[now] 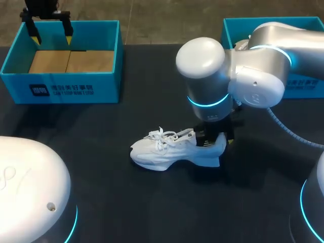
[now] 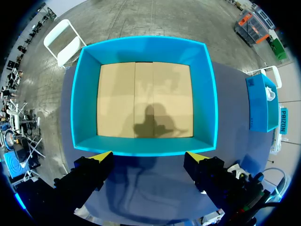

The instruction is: Take the shoe out of the shoebox, open the shoe tongue, remove and reinsert the insole, then place the shoe into the shoebox

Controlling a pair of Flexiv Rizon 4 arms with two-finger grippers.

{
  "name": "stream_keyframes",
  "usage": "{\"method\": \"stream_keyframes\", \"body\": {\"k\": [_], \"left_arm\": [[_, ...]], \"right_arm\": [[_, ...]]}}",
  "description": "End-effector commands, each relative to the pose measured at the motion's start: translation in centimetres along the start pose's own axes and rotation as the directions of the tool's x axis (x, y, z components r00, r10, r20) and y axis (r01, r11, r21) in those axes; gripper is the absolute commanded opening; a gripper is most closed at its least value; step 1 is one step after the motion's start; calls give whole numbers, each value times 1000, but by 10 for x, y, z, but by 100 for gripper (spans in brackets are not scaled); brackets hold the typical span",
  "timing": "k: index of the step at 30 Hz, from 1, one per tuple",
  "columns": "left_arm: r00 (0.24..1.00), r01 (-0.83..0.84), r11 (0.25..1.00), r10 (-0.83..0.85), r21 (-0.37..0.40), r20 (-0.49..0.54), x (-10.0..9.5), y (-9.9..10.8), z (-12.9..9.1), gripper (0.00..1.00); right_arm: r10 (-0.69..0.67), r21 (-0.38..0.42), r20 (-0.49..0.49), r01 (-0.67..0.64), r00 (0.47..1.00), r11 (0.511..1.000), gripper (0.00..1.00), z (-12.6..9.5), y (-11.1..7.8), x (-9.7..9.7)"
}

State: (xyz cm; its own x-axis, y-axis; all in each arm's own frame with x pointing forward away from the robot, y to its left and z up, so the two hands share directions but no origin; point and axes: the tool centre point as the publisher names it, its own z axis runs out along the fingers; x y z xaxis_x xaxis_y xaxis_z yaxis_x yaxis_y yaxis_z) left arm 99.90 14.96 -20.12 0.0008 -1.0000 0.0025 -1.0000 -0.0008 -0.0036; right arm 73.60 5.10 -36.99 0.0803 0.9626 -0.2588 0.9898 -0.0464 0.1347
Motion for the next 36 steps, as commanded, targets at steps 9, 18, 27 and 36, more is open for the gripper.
{"method": "stream_keyframes", "body": {"k": [9, 18, 27, 36], "left_arm": [[1000, 0, 1000, 0, -1, 1, 0, 0, 0, 100], [1000, 0, 1000, 0, -1, 1, 0, 0, 0, 100], [1000, 0, 1000, 0, -1, 1, 0, 0, 0, 100], [1000, 0, 1000, 0, -1, 1, 0, 0, 0, 100]], "right_arm": [[-76, -53, -50, 73, 996, 996, 100, -47, 9, -17], [-420, -256, -110, 383, 901, 888, 100, -78, 30, -19], [-796, -421, -97, 700, 597, 576, 100, -97, 34, -24], [-839, -416, -96, 744, 536, 523, 100, -98, 36, -26]]}}
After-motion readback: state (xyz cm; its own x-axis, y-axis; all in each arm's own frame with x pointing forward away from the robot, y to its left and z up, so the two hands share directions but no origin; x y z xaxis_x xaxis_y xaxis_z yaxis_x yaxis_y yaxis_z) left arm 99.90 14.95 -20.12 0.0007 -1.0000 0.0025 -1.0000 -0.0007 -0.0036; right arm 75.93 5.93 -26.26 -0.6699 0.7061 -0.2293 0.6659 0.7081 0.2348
